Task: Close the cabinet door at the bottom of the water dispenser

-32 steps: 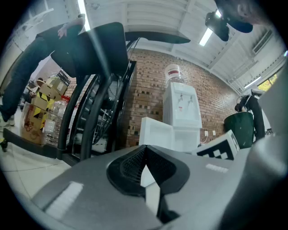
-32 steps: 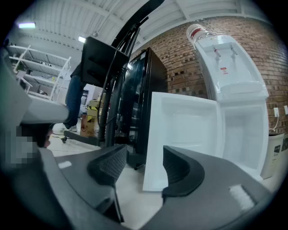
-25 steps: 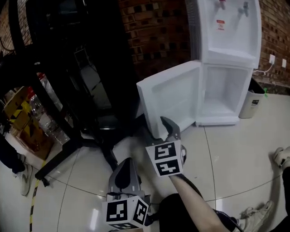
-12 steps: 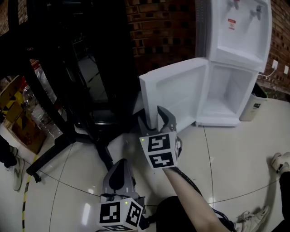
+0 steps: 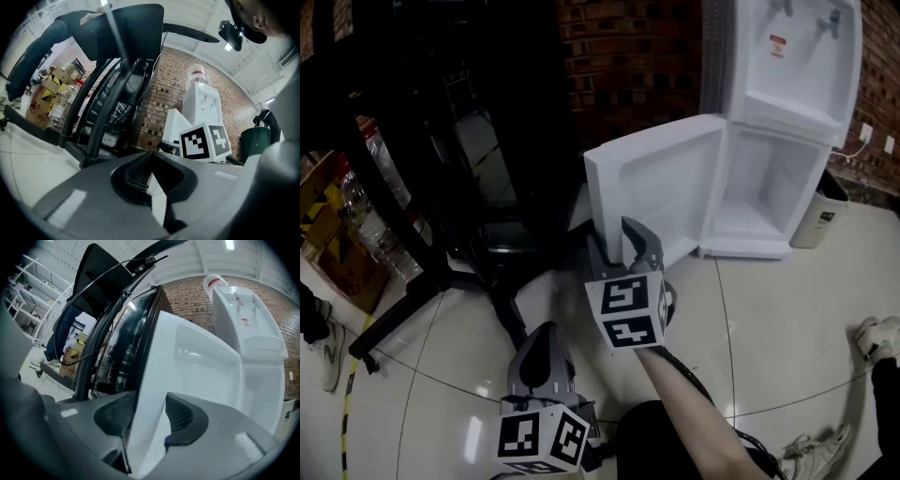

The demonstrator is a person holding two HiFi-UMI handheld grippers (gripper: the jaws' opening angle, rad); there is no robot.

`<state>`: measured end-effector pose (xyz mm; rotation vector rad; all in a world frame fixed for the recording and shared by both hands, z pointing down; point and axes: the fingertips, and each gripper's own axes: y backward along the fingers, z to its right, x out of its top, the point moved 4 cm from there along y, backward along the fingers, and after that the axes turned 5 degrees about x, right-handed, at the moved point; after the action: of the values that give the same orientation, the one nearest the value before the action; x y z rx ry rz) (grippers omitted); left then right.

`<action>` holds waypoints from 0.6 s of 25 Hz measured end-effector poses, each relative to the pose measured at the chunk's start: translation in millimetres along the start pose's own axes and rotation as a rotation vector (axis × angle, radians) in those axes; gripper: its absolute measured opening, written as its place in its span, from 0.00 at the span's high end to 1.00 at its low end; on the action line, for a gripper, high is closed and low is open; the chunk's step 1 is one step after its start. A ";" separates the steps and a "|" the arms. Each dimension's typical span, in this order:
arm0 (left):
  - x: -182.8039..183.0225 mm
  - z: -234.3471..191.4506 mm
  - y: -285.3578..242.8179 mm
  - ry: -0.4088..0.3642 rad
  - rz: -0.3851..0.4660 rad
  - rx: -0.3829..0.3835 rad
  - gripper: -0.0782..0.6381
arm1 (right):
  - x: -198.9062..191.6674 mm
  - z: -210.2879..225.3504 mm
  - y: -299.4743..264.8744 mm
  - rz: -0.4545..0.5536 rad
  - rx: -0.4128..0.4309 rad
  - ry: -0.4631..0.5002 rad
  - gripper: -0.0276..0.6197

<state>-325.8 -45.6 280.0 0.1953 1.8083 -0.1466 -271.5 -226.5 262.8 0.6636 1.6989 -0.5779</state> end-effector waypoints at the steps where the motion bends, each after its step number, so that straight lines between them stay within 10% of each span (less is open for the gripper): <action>1: 0.2 1.9 0.1 -0.002 -0.002 -0.002 0.87 | -0.2 1.0 3.3 -0.006 -0.001 0.000 0.67; 15: 6.8 44.1 27.1 0.029 0.008 -0.037 0.87 | -6.0 15.3 83.2 -0.026 -0.071 0.001 0.64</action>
<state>-279.9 -27.7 262.8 0.1795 1.8375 -0.1048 -201.9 -178.0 262.8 0.5919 1.7227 -0.5324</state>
